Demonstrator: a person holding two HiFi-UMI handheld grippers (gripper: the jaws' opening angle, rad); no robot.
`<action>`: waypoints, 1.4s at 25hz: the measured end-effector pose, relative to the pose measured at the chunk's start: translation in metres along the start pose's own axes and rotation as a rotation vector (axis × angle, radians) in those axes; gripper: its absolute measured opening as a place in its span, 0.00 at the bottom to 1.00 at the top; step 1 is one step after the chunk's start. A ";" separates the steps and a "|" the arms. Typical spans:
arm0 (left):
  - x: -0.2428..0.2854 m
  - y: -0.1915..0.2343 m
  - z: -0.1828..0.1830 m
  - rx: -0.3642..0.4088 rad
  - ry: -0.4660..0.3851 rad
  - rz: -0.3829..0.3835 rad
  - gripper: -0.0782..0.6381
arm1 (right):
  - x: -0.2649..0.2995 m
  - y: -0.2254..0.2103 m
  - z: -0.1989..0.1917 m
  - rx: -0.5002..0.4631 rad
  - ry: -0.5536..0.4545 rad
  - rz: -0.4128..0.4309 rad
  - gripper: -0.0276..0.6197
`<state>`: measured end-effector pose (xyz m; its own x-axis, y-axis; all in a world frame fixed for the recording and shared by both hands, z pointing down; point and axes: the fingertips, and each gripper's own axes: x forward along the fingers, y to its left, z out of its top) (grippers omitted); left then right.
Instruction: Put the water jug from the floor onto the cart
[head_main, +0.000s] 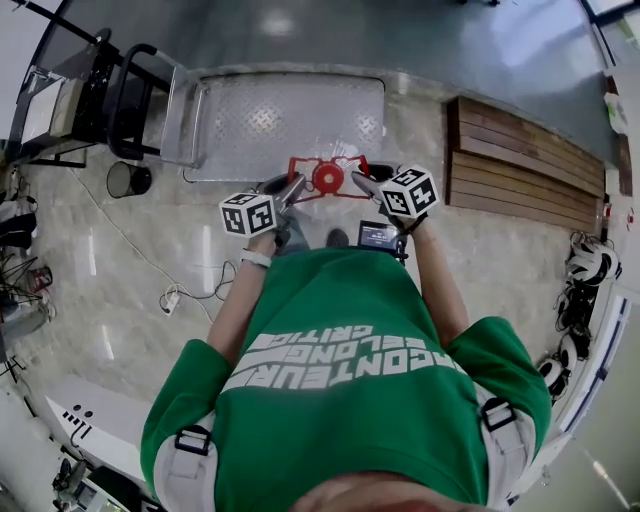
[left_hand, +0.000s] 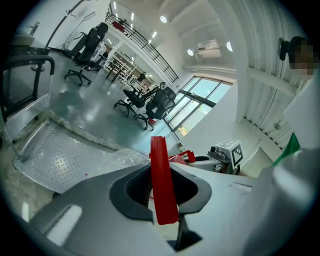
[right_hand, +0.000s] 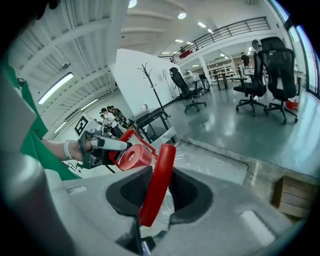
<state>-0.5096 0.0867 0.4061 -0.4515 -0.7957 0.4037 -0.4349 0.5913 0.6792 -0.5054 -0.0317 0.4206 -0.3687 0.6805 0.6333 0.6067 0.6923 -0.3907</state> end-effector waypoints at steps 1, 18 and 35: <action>0.001 0.008 0.005 -0.004 0.006 -0.008 0.23 | 0.007 -0.002 0.004 0.003 0.005 -0.005 0.19; 0.019 0.115 0.123 -0.031 0.085 -0.114 0.23 | 0.106 -0.042 0.108 0.100 0.053 -0.096 0.19; 0.027 0.159 0.183 0.000 0.116 -0.132 0.22 | 0.152 -0.065 0.164 0.112 0.060 -0.092 0.19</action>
<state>-0.7338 0.1829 0.4128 -0.2975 -0.8762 0.3792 -0.4843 0.4808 0.7309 -0.7162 0.0663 0.4325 -0.3745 0.5998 0.7071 0.4889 0.7757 -0.3991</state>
